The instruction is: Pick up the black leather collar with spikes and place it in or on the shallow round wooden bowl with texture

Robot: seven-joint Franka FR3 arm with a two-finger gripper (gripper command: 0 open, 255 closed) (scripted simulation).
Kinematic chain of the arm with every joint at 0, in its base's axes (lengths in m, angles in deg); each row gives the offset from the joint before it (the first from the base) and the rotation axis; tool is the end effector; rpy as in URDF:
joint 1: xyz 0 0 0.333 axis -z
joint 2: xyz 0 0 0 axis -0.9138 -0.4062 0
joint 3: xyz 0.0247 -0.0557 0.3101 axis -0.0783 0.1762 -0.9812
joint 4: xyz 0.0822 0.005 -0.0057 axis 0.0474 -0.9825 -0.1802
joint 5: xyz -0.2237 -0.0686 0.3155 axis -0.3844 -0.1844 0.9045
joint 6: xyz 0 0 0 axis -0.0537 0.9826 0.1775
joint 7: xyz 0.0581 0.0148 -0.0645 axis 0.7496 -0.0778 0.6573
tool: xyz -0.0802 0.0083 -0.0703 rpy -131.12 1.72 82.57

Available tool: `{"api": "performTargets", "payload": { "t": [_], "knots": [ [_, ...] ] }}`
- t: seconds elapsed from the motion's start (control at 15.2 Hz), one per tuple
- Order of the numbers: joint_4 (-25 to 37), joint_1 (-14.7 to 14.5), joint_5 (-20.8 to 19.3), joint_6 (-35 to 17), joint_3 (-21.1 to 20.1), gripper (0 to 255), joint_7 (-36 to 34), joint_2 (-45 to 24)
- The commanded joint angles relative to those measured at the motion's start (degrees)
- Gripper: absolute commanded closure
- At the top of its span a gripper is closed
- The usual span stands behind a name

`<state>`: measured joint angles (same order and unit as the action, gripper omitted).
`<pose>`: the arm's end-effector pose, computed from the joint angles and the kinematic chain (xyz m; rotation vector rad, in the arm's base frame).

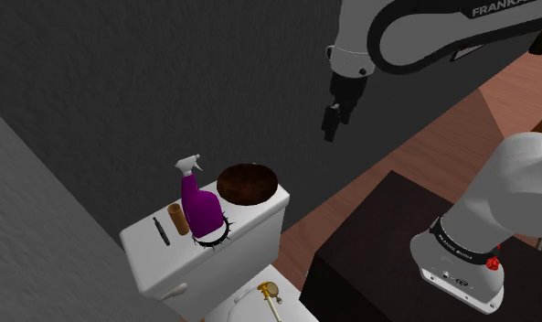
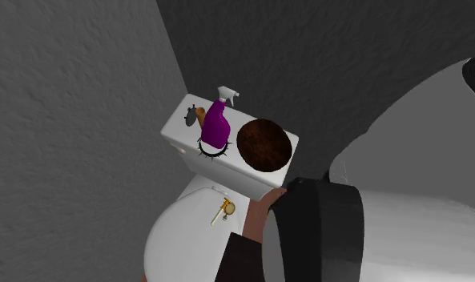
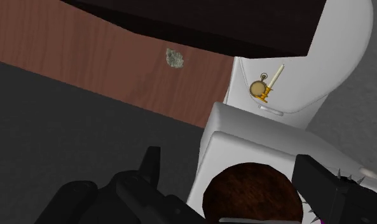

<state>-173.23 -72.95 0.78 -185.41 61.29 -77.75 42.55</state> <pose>0.3637 0.0982 0.4506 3.0768 0.2548 -0.0082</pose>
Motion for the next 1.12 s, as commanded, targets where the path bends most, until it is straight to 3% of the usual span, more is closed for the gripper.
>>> {"api": "performTargets", "payload": {
  "t": [0.0,0.59,0.79,1.06],
  "knots": [
    [-0.35,-1.04,0.09,-4.33,-1.72,0,-0.64,-3.03],
    [1.26,-3.34,-4.5,-21.66,-9.09,0,-5.14,-19.06],
    [3.09,-3.58,-8.68,-26.5,-11.41,0,-8.28,-25.21],
    [6.63,-4.37,-17.07,-31.61,-13.43,0,-14.28,-33.88]
  ]
}}
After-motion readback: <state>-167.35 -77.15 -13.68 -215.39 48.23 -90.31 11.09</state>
